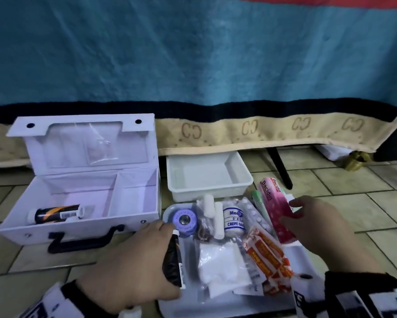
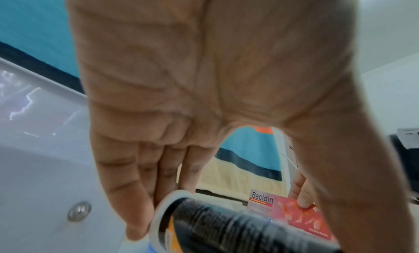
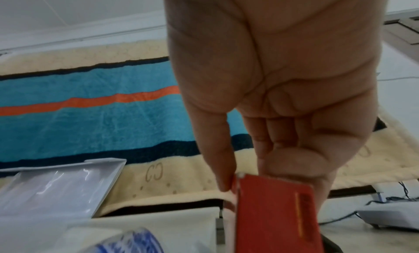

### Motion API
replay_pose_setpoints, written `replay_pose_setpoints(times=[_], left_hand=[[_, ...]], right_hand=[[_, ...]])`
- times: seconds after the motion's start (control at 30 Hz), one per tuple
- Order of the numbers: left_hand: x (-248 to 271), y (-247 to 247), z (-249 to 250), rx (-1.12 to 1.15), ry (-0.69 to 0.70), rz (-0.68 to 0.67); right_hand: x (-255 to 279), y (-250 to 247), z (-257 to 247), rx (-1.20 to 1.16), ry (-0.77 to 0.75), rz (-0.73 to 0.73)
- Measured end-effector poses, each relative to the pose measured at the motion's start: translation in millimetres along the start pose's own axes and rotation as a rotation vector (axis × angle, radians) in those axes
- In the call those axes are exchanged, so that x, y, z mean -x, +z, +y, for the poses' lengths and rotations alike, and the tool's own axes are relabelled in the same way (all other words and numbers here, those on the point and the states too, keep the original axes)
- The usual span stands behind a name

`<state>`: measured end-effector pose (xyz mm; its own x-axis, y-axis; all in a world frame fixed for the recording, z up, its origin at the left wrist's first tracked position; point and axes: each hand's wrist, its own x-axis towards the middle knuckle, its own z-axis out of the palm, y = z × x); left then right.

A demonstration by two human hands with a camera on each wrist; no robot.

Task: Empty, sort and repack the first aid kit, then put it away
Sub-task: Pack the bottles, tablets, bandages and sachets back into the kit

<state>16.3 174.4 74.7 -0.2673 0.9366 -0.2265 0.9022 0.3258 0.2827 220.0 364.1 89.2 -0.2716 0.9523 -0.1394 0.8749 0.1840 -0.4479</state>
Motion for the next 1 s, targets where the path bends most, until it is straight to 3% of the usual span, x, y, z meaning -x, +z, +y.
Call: replay_pose_setpoints(times=[0.27, 0.4, 0.57, 0.77, 0.87, 1.0], left_hand=[[16, -30, -26, 0.214, -0.069, 0.324], [33, -44, -67, 0.318, -0.178, 0.495], [52, -55, -141, 0.483, -0.294, 0.570], [64, -58, -202, 0.351, -0.341, 0.606], [62, -63, -210, 0.287, -0.264, 0.540], [53, -63, -221, 0.207, -0.193, 0.459]], right_hand=[[24, -14, -51, -0.261, -0.163, 0.098], [46, -1, -102, -0.432, -0.339, 0.043], [72, 34, -180, -0.529, -0.580, -0.079], [67, 116, -262, -0.064, -0.820, -0.012], [63, 150, -286, 0.201, -0.801, -0.057], [59, 182, -295, 0.325, -0.786, -0.129]])
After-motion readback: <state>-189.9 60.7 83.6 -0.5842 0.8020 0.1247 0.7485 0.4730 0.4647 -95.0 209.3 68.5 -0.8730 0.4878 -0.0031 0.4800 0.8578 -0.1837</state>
